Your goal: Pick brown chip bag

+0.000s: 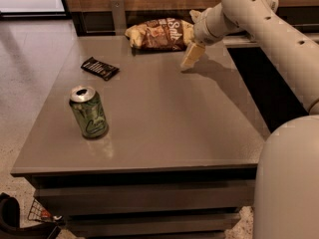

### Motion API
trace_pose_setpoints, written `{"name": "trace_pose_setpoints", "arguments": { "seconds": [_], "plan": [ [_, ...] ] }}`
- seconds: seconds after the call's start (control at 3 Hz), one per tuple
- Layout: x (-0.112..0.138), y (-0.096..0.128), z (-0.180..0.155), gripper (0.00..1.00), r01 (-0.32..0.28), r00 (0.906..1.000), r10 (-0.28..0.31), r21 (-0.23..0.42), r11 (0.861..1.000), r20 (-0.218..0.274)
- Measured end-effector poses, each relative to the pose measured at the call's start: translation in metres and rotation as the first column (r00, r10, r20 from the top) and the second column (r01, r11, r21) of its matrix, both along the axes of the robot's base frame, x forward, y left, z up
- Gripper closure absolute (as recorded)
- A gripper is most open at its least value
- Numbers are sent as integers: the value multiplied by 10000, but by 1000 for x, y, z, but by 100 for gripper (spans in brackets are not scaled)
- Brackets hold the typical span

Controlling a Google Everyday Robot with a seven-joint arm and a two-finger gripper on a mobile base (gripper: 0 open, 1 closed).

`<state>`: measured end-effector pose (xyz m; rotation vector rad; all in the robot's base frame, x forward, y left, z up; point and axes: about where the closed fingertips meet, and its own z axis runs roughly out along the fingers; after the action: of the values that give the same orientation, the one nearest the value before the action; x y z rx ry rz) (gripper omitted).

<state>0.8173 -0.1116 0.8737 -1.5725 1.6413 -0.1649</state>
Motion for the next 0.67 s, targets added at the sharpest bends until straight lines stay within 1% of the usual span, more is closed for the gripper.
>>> {"name": "trace_pose_setpoints", "arguments": {
  "seconds": [0.33, 0.67],
  "plan": [
    [0, 0, 0, 0, -1, 10000, 1, 0, 10000, -2],
    [9, 3, 5, 0, -33, 9998, 33, -44, 10000, 184]
  ]
}}
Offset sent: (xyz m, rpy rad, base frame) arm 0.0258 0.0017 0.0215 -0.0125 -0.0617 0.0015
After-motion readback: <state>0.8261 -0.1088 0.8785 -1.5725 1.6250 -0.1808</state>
